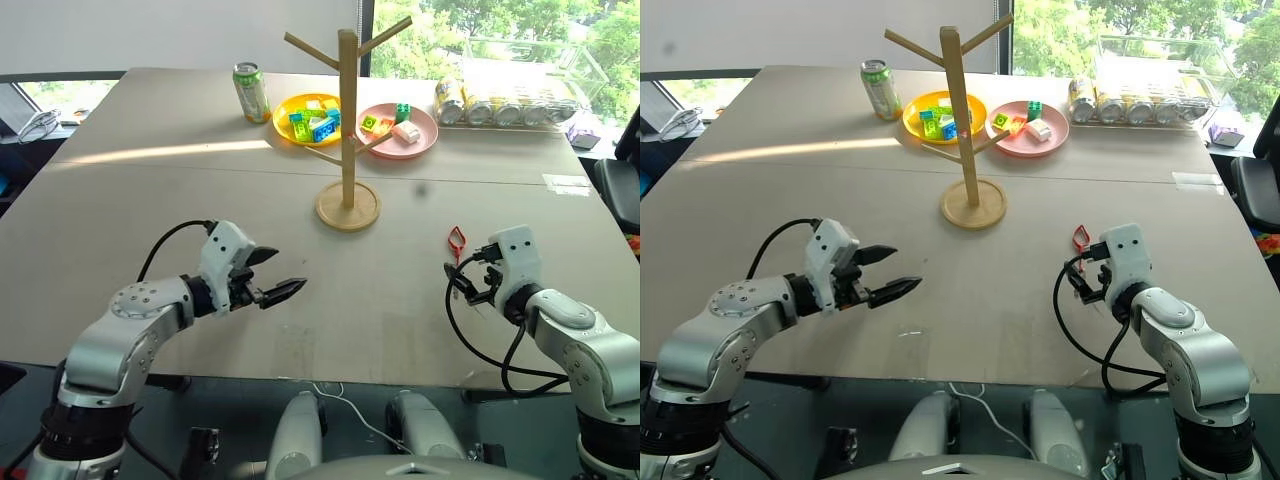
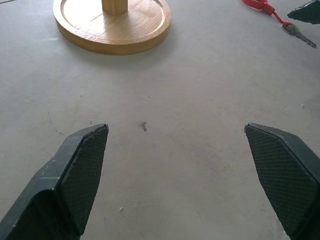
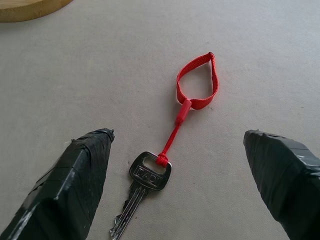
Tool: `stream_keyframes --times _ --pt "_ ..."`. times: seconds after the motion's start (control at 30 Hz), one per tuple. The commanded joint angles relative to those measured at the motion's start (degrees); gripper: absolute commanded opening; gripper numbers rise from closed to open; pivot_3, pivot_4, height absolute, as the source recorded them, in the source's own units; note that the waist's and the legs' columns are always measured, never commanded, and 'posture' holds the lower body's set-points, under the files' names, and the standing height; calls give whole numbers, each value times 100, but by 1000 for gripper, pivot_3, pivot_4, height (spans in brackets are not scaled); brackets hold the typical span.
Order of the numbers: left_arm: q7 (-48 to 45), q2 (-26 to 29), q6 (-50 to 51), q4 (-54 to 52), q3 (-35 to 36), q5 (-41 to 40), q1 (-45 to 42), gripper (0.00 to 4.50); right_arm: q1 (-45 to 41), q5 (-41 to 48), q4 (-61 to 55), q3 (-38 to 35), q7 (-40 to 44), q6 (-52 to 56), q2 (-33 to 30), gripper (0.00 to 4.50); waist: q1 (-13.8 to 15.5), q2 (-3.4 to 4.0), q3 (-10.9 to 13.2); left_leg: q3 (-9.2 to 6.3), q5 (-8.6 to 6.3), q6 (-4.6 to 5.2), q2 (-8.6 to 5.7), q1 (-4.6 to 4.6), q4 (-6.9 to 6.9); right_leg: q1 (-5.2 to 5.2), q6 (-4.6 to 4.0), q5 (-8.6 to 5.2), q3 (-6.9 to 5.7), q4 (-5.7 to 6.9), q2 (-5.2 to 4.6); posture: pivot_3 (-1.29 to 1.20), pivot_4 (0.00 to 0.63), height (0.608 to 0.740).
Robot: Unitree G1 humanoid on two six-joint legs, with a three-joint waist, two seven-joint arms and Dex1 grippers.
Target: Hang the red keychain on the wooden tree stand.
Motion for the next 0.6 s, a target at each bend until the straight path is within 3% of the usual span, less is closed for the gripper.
stream_keyframes --times 0.03,0.13,0.37,0.6 --pt "-309 63 -14 -328 -72 -297 -319 4500 -242 -18 -164 -91 -167 163 139 4458 0 0 0 0 0 0 0 0 0 0 0 0 0 0 0 0 150 740" --pt "-899 177 -4 -550 -426 -575 -805 4500 -443 -92 14 -71 -378 331 382 4458 15 -5 4 -9 2 -3 0 -5 10 1 1 0 -4 6 5 0 150 740" --pt "-1200 -32 -119 -515 -961 -618 -1702 4500 -805 -177 398 -140 -642 516 824 4458 -12 -3 4 -11 2 -3 -1 -3 10 7 3 2 -2 4 9 0 150 740" --pt "-1362 7 -367 -217 -1051 -407 -1845 4500 -861 -262 469 -176 -700 628 930 4458 -11 4 9 -23 2 -3 2 -3 5 6 3 2 -7 7 16 0 150 740"
